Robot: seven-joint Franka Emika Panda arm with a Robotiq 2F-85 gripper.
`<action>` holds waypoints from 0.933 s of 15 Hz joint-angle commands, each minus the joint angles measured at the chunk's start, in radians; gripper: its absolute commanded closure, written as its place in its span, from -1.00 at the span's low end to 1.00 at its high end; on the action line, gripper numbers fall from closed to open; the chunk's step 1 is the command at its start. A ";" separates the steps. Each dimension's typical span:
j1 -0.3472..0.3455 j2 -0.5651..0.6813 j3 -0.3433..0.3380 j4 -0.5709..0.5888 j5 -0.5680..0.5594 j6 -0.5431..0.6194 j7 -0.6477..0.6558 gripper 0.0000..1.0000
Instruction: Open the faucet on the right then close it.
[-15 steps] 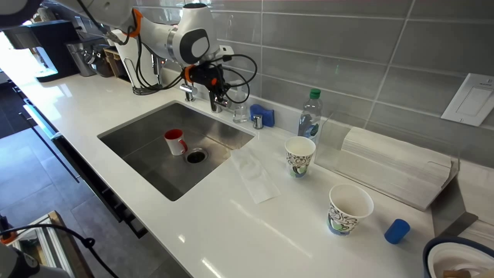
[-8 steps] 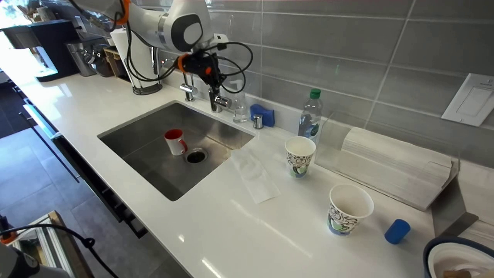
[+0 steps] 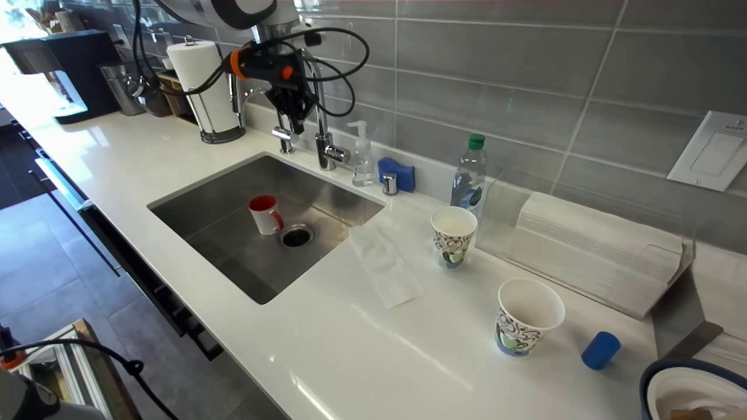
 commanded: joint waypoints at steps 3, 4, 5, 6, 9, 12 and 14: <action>-0.039 -0.347 -0.019 -0.235 0.248 -0.079 -0.411 0.22; -0.031 -0.401 -0.036 -0.260 0.287 -0.104 -0.475 0.09; -0.019 -0.439 -0.058 -0.272 0.321 -0.137 -0.537 -0.07; -0.008 -0.483 -0.083 -0.286 0.357 -0.171 -0.593 -0.20; 0.014 -0.569 -0.166 -0.295 0.447 -0.309 -0.742 -0.60; 0.002 -0.627 -0.225 -0.297 0.462 -0.428 -0.806 -0.97; -0.005 -0.598 -0.209 -0.269 0.428 -0.413 -0.771 -0.80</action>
